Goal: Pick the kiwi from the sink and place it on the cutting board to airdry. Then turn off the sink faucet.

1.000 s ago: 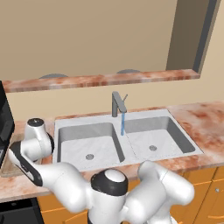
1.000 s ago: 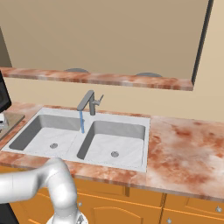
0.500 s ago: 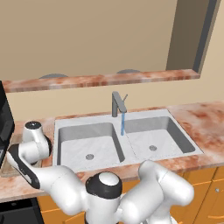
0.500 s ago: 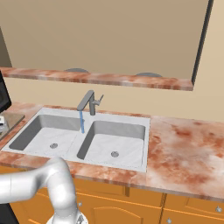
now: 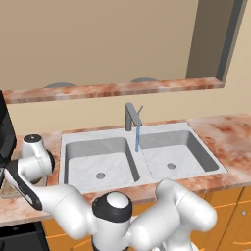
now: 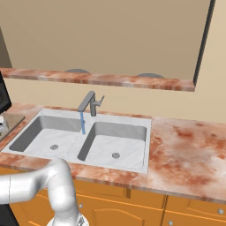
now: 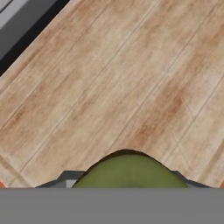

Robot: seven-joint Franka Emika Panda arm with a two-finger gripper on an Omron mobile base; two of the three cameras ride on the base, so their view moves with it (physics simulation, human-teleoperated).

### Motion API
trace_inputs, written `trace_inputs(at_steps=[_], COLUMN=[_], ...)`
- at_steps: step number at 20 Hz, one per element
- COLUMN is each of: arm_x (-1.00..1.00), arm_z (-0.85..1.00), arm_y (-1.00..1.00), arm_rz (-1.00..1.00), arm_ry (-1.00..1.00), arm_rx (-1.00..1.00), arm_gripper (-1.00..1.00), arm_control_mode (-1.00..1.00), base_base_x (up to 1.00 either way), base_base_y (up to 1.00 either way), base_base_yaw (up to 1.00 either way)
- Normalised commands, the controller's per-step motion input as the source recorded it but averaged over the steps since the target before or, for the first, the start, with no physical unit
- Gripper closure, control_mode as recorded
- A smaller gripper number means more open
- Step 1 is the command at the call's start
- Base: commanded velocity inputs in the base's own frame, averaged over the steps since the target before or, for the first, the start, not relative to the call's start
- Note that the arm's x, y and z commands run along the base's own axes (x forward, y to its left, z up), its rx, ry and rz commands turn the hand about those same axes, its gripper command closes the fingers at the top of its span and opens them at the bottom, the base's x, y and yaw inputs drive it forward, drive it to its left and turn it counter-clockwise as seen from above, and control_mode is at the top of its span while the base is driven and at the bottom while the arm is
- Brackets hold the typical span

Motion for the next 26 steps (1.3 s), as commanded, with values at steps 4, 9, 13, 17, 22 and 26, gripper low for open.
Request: trace_inputs(at_steps=[4,9,13,17,22,26], arm_x=[0.01,0.0,0.0,0.0,-0.06,-0.26], arm_z=[-0.21,-0.05,0.0,0.0,0.24,0.48], arm_y=[0.08,0.0,0.0,0.0,0.0,-0.05], arm_rz=[-0.01,0.0,0.0,0.0,0.0,0.0], arm_ry=[0.05,0.01,0.0,0.0,-0.05,-0.11], arm_rx=[-0.03,-0.01,0.0,0.0,0.0,0.0], arm_gripper=[-1.0,-1.0,-1.0,-1.0,-1.0,-1.0], arm_control_mode=[-1.0,-1.0,-1.0,-1.0,-1.0,-1.0], base_base_x=[0.0,0.0,0.0,0.0,0.0,0.0], base_base_y=[0.0,0.0,0.0,0.0,0.0,0.0], base_base_yaw=[0.0,0.0,0.0,0.0,0.0,0.0])
